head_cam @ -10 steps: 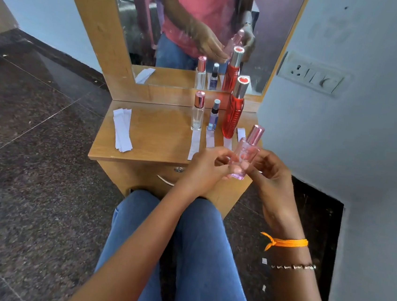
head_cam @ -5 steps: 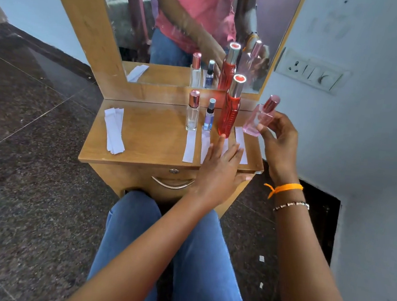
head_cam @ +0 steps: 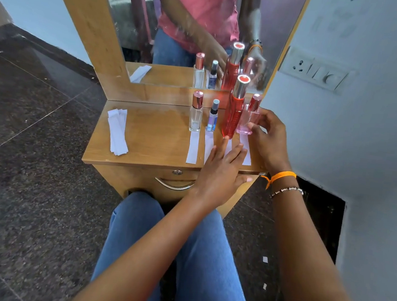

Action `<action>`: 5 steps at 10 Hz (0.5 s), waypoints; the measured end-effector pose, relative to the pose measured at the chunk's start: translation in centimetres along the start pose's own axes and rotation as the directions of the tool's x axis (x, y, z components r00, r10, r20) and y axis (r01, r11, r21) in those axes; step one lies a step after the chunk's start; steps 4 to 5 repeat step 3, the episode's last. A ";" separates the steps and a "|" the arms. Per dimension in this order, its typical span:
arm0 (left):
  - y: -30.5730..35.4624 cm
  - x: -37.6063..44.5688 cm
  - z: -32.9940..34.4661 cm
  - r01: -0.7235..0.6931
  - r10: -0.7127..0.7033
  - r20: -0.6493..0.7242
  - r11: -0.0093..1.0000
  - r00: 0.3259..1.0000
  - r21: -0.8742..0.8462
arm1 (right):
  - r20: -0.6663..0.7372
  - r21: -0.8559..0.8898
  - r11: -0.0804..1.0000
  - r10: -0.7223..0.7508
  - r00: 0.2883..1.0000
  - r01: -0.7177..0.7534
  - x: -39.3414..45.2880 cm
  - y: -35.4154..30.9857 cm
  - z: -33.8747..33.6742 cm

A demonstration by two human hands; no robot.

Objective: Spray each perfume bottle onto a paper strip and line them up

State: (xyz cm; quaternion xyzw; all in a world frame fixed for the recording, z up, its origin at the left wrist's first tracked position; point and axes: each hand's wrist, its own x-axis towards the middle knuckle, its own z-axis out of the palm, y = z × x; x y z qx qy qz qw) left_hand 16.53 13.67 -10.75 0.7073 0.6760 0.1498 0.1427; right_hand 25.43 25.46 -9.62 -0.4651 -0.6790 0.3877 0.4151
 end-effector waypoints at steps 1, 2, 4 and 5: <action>0.1 -0.6 0.0 0.011 -0.011 0.000 0.999 1.000 -0.037 | -0.029 0.015 1.000 0.011 1.000 -0.011 -0.7 -0.1 -0.1; 0.2 -2.0 -0.5 0.002 -0.015 -0.087 0.989 0.996 -0.147 | -0.198 0.064 0.998 0.011 0.980 0.002 -2.9 -0.8 -0.3; -0.2 -3.8 -0.9 -0.025 -0.038 -0.297 0.978 0.954 -0.207 | -0.363 0.046 0.996 -0.060 0.930 0.082 -6.0 -1.0 0.6; -0.2 -3.8 -0.9 -0.025 -0.038 -0.297 0.978 0.954 -0.207 | -0.363 0.046 0.996 -0.060 0.930 0.082 -6.0 -1.0 0.6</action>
